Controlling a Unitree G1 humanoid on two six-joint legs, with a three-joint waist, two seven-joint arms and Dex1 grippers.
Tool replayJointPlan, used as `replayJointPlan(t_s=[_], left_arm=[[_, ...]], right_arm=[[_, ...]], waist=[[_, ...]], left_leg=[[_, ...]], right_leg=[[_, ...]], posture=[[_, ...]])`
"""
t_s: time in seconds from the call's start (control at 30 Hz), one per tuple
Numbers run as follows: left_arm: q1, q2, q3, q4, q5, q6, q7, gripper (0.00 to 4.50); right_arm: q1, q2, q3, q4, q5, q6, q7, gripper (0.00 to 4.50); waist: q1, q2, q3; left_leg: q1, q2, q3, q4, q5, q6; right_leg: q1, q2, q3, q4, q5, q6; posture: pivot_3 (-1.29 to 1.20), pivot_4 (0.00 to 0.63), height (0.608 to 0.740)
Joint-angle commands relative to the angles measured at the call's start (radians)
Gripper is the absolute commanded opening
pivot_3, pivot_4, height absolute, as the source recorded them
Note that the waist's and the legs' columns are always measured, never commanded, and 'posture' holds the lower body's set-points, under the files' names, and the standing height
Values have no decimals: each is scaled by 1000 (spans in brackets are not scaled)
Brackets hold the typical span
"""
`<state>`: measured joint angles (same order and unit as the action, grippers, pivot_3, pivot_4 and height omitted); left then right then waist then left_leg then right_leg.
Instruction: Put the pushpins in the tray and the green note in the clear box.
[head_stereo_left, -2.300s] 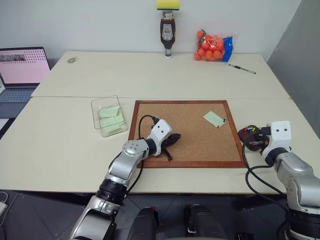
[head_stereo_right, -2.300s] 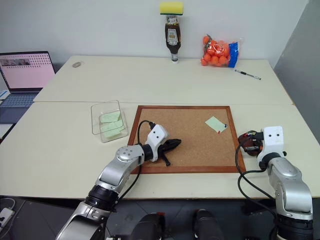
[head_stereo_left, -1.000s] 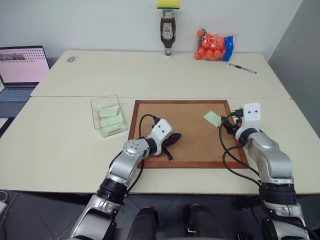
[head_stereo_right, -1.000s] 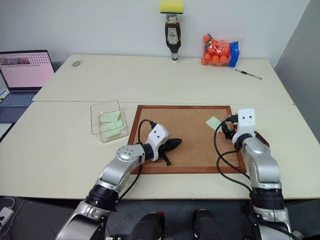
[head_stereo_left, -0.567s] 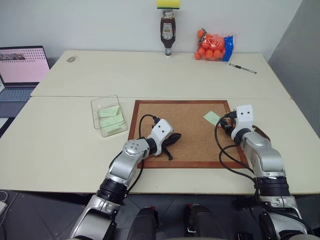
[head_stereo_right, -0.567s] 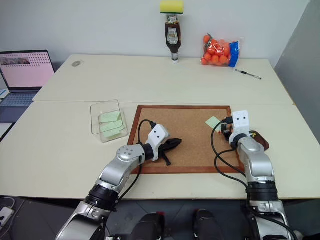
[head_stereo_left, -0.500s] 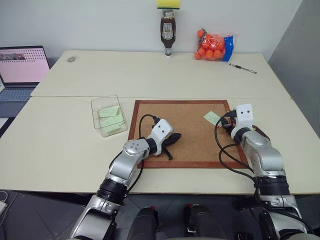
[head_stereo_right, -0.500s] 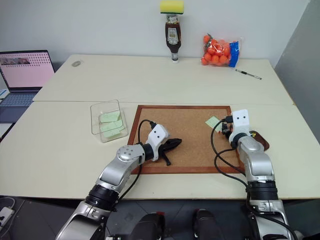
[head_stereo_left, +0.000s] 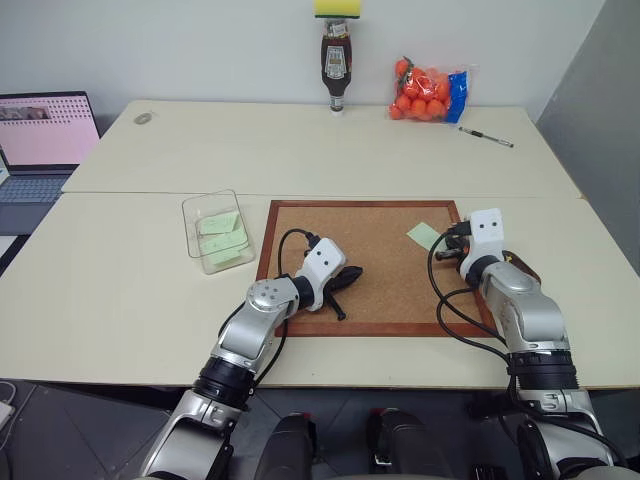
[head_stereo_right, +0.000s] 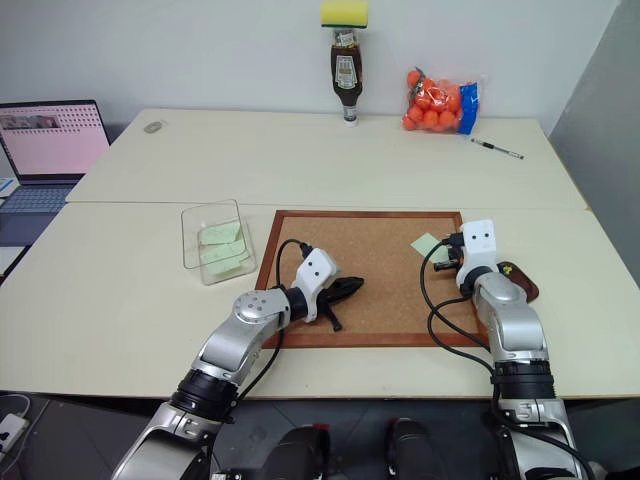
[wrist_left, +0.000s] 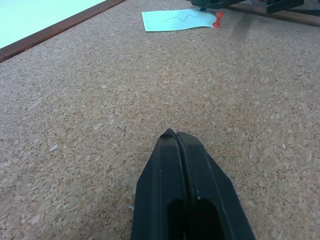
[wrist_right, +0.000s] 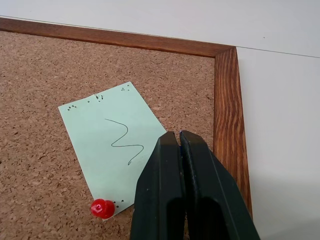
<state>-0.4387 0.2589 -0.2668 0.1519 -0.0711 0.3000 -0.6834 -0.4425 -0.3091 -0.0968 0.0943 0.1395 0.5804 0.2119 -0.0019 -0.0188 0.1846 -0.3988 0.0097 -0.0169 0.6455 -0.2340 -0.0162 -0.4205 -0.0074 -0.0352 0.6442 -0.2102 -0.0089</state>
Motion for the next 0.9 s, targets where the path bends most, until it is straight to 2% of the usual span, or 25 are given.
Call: replayJointPlan(t_s=[0.03, 0.6, 0.9], left_arm=[[16, -2, -12, 21, 17, 16, 8, 0], [18, -8, -17, 21, 17, 21, 11, 0], [17, -9, -21, 25, 20, 15, 4, 0]], right_arm=[[-6, 9, -38, -128, 25, 4, -20, 63], [50, 29, -83, -294, 39, 40, -53, 63], [311, -58, -200, -536, 67, 187, -38, 63]], waist=[[0, 0, 0], [0, 0, 0], [5, 0, 0]], left_leg=[[0, 0, 0, 0, 0, 0], [0, 0, 0, 0, 0, 0], [-1, -1, -1, 0, 0, 0]], right_leg=[[0, 0, 0, 0, 0, 0], [0, 0, 0, 0, 0, 0], [0, -2, -1, -1, 0, 0]], posture=[[0, 150, 740], [0, 150, 740], [0, 150, 740]])
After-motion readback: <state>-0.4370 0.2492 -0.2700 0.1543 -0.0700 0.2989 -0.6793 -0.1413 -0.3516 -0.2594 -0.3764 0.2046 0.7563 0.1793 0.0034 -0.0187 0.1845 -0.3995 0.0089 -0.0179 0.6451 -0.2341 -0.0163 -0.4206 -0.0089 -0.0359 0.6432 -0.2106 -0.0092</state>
